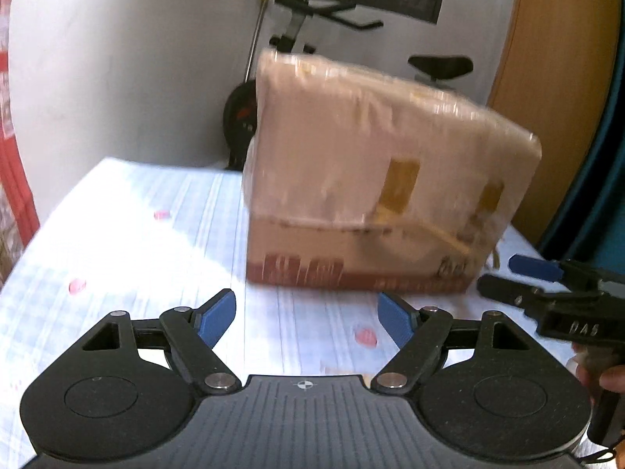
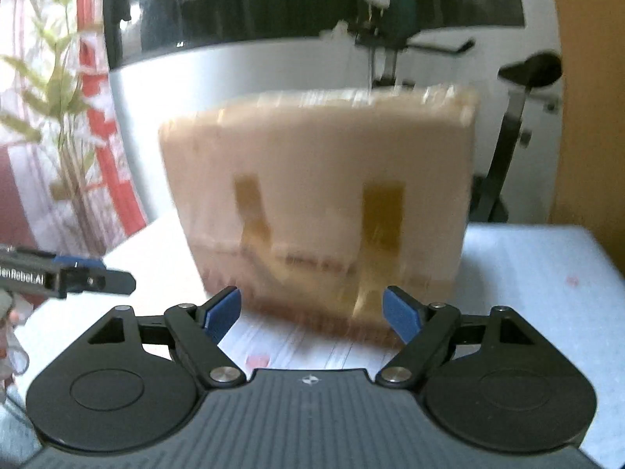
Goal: Organize snacks
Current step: 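Move both open tools back down to the cracker packet, then grasp the white cracker packet with both tools from either side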
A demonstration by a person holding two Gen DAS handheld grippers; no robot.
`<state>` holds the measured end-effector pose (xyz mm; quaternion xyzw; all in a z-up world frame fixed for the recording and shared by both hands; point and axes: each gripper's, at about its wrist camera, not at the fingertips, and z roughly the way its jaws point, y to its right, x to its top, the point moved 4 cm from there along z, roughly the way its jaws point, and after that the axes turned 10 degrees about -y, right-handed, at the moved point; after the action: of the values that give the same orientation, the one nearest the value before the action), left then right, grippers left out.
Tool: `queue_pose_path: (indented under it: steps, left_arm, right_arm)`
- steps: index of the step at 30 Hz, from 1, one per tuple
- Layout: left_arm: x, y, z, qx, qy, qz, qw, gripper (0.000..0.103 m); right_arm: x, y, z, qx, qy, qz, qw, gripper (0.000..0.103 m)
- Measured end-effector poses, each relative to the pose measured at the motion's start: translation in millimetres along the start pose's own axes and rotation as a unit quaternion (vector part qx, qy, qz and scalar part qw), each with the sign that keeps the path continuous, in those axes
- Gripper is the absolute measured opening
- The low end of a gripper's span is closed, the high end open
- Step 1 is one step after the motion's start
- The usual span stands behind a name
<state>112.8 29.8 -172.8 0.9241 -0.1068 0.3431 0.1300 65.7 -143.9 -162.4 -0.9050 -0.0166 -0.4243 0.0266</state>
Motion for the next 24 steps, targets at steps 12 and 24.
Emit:
queue_pose_path:
  steps: [12, 24]
  left_arm:
    - [-42, 1, 40, -0.024, -0.075, -0.012, 0.9968, 0.077]
    - [-53, 8, 76, -0.051, -0.118, -0.012, 0.9916, 0.063]
  right_arm:
    - [-60, -37, 36, 0.049, -0.130, -0.065, 0.988, 0.078]
    - [-73, -43, 50, 0.075, -0.155, -0.082, 0.982, 0.049]
